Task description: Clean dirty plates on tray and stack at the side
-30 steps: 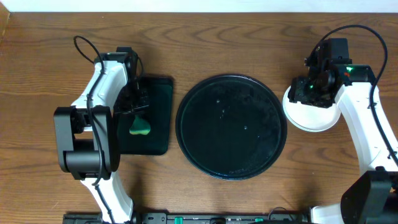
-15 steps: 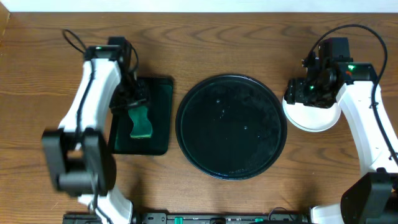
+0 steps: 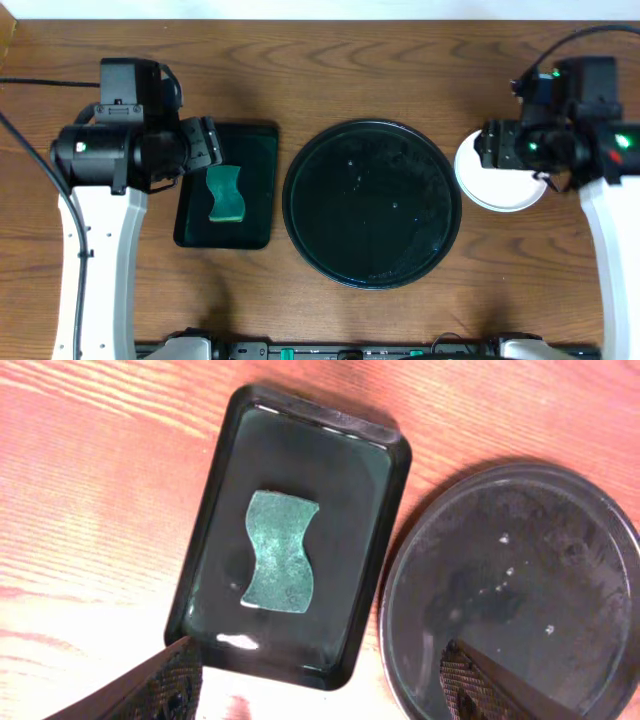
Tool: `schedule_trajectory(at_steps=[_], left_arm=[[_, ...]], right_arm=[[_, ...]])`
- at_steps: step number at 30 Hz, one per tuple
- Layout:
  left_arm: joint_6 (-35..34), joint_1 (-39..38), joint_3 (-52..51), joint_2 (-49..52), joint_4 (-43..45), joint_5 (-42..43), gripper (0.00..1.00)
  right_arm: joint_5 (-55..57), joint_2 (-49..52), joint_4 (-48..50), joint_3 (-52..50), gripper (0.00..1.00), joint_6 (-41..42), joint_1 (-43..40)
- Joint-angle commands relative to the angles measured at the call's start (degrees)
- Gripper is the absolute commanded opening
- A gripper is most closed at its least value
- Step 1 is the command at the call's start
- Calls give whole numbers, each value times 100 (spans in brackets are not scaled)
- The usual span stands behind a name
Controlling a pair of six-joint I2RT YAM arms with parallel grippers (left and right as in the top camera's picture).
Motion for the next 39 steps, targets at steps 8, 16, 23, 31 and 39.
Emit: schedule_trajectory(at_steps=[8,16,23,31,39], left_arm=[[-9,4,24,-103,-15,13,77],[-9,4,24,-103,-15,13,77],[-9,2,24,-103,-15,13,77],[-9,2,24,-103,-15,13,77],[-9,4,24,-103,-15,13,77]], right_arm=[[-48,-1567,-813,129,99,-114,28],[76,-2087,-1335,129,99,-118,24],[494,-2131,-953,101,99,-125,24],[424,-2240,691,-492,99,-393,39],[428,-3445,4186,-3510,99,-981,756]])
